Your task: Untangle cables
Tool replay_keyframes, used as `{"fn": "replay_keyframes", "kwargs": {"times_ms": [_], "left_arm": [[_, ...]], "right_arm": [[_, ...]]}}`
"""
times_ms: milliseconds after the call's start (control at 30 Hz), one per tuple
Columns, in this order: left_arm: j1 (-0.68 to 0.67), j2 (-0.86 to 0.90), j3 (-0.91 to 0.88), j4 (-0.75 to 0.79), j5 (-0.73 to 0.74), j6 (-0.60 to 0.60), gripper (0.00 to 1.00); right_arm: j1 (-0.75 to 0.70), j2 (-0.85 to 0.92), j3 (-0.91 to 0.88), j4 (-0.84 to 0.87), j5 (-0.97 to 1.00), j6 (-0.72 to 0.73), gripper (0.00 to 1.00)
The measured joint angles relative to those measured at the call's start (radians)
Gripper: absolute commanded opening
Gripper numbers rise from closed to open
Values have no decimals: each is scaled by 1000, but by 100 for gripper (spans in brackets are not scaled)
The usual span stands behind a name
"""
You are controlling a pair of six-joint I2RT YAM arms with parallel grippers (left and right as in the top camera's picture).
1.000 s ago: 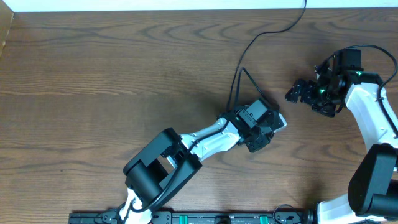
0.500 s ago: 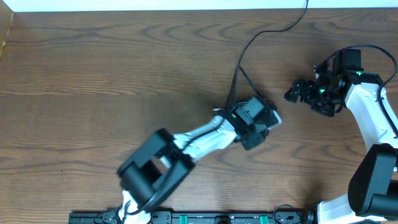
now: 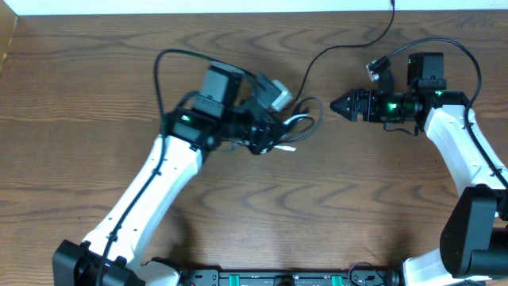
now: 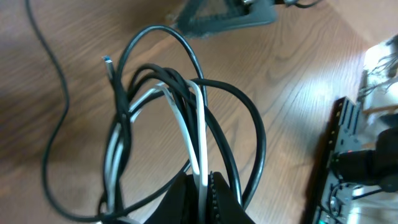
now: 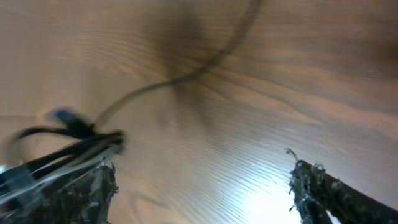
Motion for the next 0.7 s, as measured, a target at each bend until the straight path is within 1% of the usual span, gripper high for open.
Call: {"fn": "replay_keyframes", "kwargs": {"times_ms": [67,167,267,433,567,633,700], "left_arm": [[39,1,0,-13,27,-2,7],[81,1,0,-10,58,-24,7],[96,1,0,17,69,-62,7],[104,1,0,93,79,-170,7],[105,1,0,153,85,-284,7],[106,1,0,167,85,-323,7],[106,1,0,177,85,-365,7]], "right_arm": [[0,0,0,16,-53,-2,84],[3,0,0,26,-127,8,80],[21,0,0,31,-153,38,78],[117,0,0,89,-154,109,77],[216,0,0,166,-79,211,74],[248,0,0,203,-52,246,68],[284,0,0,233,-10,297,56]]}}
